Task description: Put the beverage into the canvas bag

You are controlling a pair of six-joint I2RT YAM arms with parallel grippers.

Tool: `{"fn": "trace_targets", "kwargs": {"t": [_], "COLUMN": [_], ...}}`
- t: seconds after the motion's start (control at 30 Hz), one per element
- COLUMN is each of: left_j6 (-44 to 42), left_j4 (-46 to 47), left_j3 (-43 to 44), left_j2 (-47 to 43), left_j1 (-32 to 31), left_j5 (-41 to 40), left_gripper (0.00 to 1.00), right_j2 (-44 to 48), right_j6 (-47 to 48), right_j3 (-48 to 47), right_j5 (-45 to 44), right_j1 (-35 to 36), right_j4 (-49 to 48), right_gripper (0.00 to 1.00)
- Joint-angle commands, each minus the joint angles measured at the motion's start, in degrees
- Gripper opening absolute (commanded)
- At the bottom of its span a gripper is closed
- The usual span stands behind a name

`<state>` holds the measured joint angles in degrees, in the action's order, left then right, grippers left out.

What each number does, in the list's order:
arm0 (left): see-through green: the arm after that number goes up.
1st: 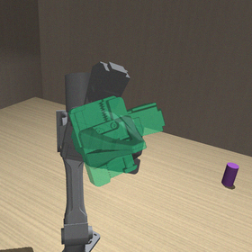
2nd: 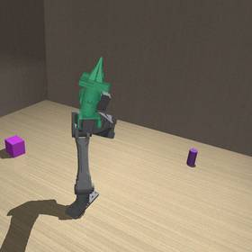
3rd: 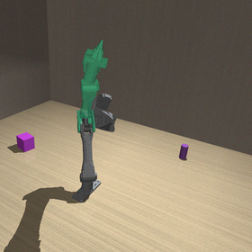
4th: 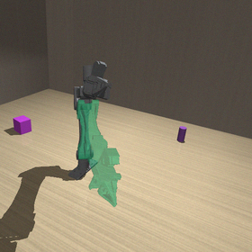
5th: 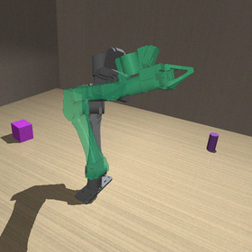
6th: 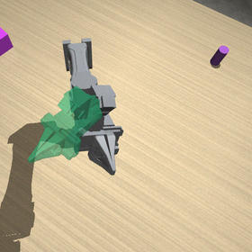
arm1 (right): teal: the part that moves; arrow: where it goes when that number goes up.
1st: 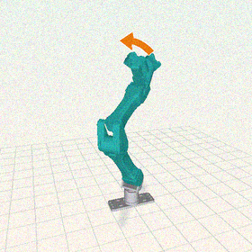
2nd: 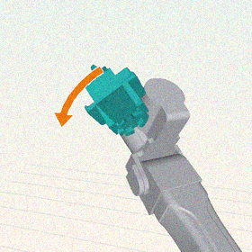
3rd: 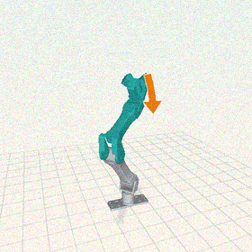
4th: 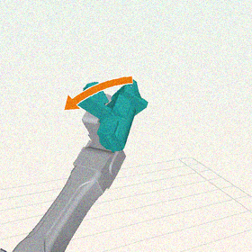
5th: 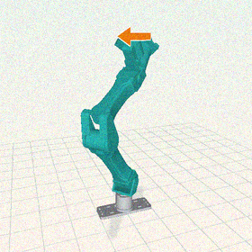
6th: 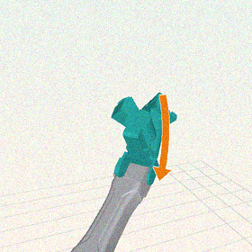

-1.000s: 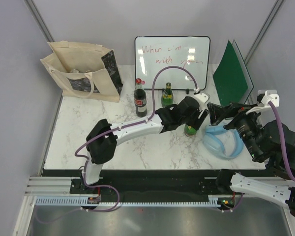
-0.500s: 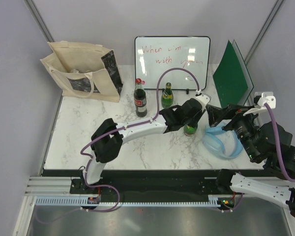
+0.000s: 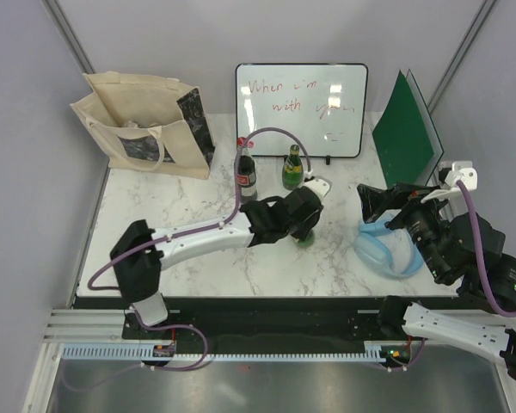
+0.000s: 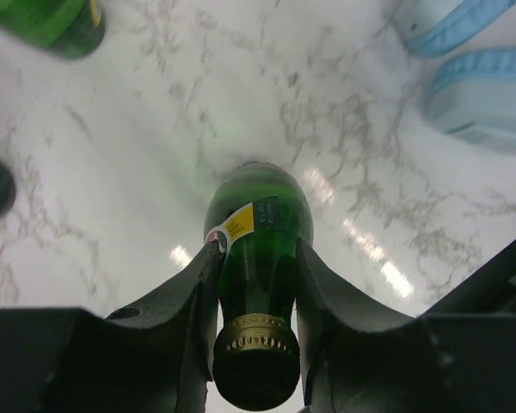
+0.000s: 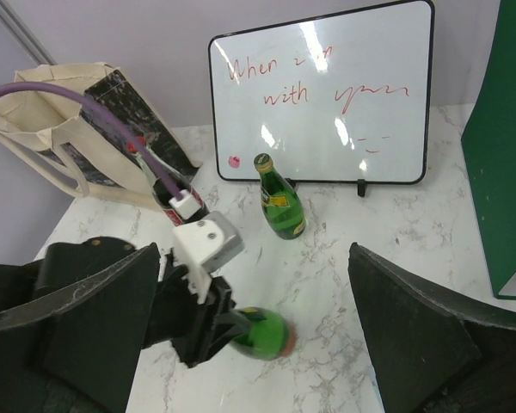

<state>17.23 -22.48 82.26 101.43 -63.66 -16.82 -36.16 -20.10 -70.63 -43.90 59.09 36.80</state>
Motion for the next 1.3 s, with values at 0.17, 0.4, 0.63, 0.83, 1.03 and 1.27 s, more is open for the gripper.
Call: {"fn": "trace_targets", "kwargs": {"t": [0.17,0.4,0.63,0.83,1.03,1.27], "left_j6": [5.36,6.32,9.04,13.78,18.01,16.61], "left_j4": [-4.76,-5.99,-4.42,-5.98,-10.48,-14.60], "left_j3": [-11.33,-15.37,-20.38,-22.05,-22.93,-21.26], "left_j2": [-18.98,-22.41,-23.99,-25.49,-28.04,-27.42], "left_j1": [-0.33,-0.06,0.11,0.11,0.03,0.03], "left_j5": [-10.94,-17.72,-21.23,-19.93,-16.41,-15.79], "left_gripper": [0.02,0.02,0.02,0.22,0.41,0.50], "right_j2": [-1.02,-1.37,-0.93,-0.84,-0.31,-1.10], "right_j6": [-2.14,-3.11,-2.75,-2.49,-2.40,-2.58], "right_j3": [2.43,3.04,3.75,3.66,3.66,3.66], "right_j5": [1.01,2.42,2.06,2.06,1.80,2.15], "right_j1": [0.06,0.06,0.06,-0.03,0.06,0.06], "right_j4": [-3.22,-3.92,-4.19,-4.28,-4.28,-4.63], "right_gripper": [0.98,0.98,0.98,0.98,0.98,0.98]}}
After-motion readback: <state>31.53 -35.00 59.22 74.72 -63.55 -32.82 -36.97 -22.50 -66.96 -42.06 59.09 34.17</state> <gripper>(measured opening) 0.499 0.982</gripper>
